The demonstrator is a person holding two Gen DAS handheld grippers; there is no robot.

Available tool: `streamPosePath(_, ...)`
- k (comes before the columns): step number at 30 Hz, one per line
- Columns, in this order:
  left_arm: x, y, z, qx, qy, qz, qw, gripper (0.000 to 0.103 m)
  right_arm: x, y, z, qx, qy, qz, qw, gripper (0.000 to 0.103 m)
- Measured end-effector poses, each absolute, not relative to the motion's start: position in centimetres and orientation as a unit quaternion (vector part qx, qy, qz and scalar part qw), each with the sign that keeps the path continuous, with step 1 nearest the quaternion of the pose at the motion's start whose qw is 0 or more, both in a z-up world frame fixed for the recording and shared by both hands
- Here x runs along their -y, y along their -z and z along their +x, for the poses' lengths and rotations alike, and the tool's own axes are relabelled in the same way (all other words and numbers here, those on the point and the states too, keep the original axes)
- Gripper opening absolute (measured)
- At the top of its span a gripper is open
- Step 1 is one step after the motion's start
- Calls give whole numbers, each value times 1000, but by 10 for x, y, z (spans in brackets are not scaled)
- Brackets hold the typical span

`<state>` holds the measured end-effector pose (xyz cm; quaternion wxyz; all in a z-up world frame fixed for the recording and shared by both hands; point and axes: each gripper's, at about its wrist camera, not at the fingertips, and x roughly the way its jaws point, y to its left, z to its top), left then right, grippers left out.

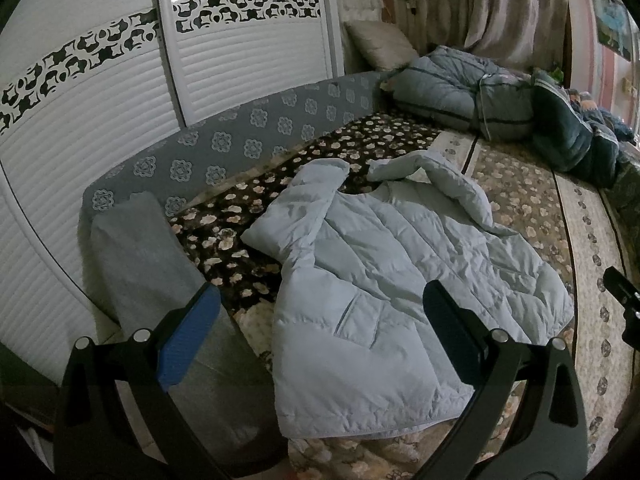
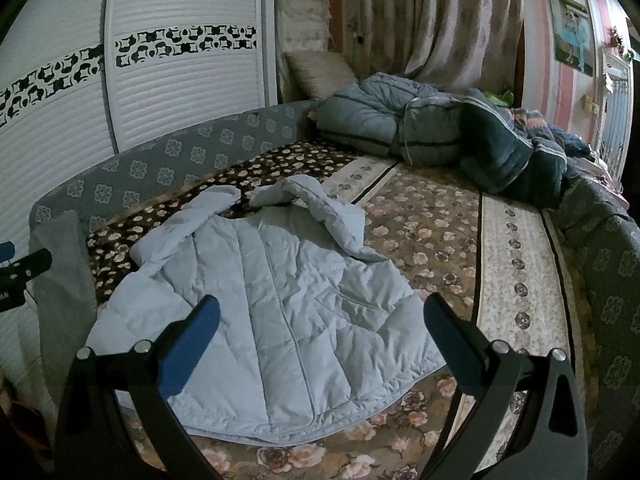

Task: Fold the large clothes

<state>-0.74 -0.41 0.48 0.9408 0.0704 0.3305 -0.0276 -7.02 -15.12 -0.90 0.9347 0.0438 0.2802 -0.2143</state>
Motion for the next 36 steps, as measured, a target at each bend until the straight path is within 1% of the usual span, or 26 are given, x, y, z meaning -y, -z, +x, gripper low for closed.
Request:
streamPosePath(18,6,-11,-15,-322,34,71,944,100,148,4,-83,-255,212,49,942,101)
streamPosePath(36,7,-13,-18,-320,36,77,944,100,151,4,-89,-249,218,58,942,101)
